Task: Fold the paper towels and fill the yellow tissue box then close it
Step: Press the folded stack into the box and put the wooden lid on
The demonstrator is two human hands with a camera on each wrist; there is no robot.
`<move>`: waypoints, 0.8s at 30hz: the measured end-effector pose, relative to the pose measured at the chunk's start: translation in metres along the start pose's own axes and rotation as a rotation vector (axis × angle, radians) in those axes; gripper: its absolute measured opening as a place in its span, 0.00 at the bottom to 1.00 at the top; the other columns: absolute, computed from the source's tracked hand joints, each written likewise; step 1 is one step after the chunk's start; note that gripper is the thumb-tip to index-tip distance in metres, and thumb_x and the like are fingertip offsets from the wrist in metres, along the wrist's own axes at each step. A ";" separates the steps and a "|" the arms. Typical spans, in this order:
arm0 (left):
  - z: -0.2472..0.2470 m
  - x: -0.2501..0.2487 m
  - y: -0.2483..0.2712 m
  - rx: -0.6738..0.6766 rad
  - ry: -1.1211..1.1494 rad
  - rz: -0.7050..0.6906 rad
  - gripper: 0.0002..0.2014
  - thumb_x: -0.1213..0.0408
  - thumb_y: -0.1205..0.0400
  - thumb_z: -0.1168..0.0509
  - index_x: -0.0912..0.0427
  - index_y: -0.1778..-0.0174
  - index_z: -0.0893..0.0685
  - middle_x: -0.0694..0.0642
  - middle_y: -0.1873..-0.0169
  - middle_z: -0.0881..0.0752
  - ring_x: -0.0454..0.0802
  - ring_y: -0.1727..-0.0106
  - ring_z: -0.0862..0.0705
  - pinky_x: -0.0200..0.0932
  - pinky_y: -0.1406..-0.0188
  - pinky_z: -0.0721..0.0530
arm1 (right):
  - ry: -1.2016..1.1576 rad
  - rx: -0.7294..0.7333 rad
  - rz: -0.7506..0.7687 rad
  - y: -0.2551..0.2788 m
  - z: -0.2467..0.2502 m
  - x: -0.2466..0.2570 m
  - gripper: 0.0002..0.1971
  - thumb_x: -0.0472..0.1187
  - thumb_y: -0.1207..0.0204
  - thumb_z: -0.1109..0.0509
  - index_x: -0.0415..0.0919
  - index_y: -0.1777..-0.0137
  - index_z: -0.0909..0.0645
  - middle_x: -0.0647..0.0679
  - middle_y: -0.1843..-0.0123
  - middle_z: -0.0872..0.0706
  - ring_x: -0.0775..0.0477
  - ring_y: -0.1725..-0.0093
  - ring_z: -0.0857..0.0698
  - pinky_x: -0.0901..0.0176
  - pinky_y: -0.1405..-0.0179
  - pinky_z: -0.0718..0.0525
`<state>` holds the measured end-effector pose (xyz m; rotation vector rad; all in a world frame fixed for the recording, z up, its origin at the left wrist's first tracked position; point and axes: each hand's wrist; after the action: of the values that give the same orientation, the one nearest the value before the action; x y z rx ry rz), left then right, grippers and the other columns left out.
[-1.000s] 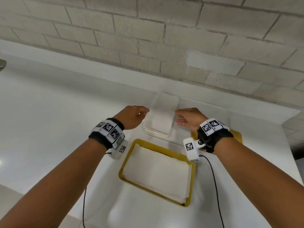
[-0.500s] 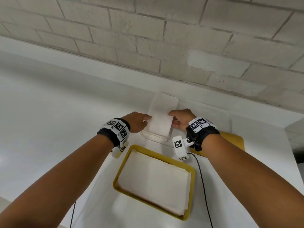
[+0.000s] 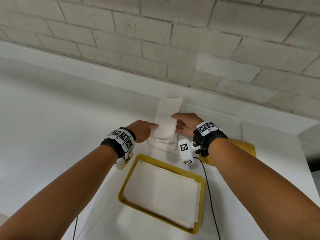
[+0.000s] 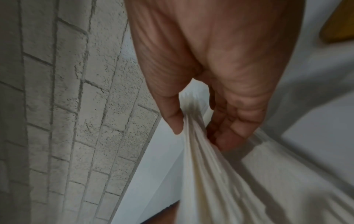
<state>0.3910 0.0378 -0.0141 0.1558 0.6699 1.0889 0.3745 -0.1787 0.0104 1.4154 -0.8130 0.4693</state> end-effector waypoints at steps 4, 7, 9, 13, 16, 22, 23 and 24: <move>0.001 -0.002 0.006 -0.034 0.023 -0.014 0.26 0.67 0.09 0.51 0.45 0.15 0.30 0.54 0.15 0.30 0.55 0.18 0.27 0.40 0.24 0.31 | 0.029 0.034 -0.031 -0.002 -0.002 -0.004 0.11 0.32 0.23 0.23 0.36 0.43 0.18 0.37 0.48 0.11 0.39 0.52 0.12 0.47 0.59 0.13; 0.004 -0.003 0.012 -0.051 0.057 -0.037 0.26 0.67 0.09 0.50 0.41 0.16 0.28 0.56 0.19 0.24 0.51 0.36 0.14 0.34 0.37 0.22 | 0.096 0.019 -0.024 0.001 -0.003 -0.009 0.14 0.29 0.23 0.25 0.37 0.39 0.19 0.35 0.42 0.12 0.35 0.46 0.12 0.39 0.49 0.12; 0.013 -0.008 0.020 -0.101 0.104 -0.049 0.25 0.65 0.08 0.48 0.42 0.16 0.28 0.60 0.25 0.18 0.44 0.57 0.14 0.33 0.51 0.20 | 0.121 -0.019 0.042 -0.001 -0.002 -0.007 0.23 0.30 0.28 0.24 0.37 0.33 0.20 0.34 0.36 0.12 0.32 0.41 0.12 0.34 0.41 0.13; 0.025 -0.007 0.040 -0.287 0.360 -0.036 0.25 0.52 0.10 0.40 0.44 0.15 0.31 0.54 0.24 0.18 0.54 0.32 0.14 0.47 0.27 0.20 | 0.154 -0.065 0.264 0.024 0.001 0.013 0.21 0.31 0.23 0.29 0.41 0.30 0.19 0.37 0.37 0.12 0.37 0.43 0.13 0.44 0.45 0.11; 0.032 -0.016 0.063 -0.355 0.788 0.029 0.28 0.44 0.12 0.38 0.43 0.15 0.34 0.55 0.27 0.18 0.54 0.38 0.11 0.53 0.39 0.10 | 0.221 0.049 0.366 0.063 0.008 0.029 0.16 0.34 0.20 0.31 0.48 0.34 0.18 0.40 0.41 0.11 0.40 0.46 0.12 0.48 0.48 0.12; 0.017 -0.032 0.131 -0.258 1.579 -0.067 0.32 0.37 0.18 0.33 0.40 0.18 0.32 0.58 0.28 0.16 0.65 0.35 0.11 0.66 0.42 0.10 | 0.453 0.354 0.403 0.139 0.013 0.009 0.12 0.32 0.18 0.34 0.48 0.42 0.15 0.48 0.56 0.08 0.48 0.59 0.10 0.61 0.64 0.14; 0.008 -0.034 0.141 -0.283 1.586 -0.056 0.30 0.41 0.17 0.32 0.42 0.20 0.30 0.57 0.29 0.15 0.62 0.35 0.11 0.63 0.45 0.09 | 0.546 0.395 0.371 0.143 0.013 -0.001 0.12 0.31 0.18 0.33 0.46 0.41 0.15 0.47 0.54 0.07 0.48 0.59 0.09 0.61 0.64 0.13; -0.002 -0.036 0.150 -0.315 1.557 -0.031 0.27 0.47 0.16 0.30 0.43 0.21 0.28 0.56 0.30 0.14 0.60 0.36 0.12 0.59 0.49 0.09 | 0.639 0.431 0.337 0.145 0.011 -0.011 0.13 0.31 0.18 0.33 0.45 0.38 0.15 0.45 0.51 0.07 0.47 0.57 0.09 0.59 0.62 0.12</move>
<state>0.2646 0.0780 0.0644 -1.0870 1.8239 1.1332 0.2597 -0.1688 0.1006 1.3878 -0.4312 1.3408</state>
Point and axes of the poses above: each hand's wrist, its own y-axis away from the middle knuckle, its own z-axis out of the back of the hand, x = y × z
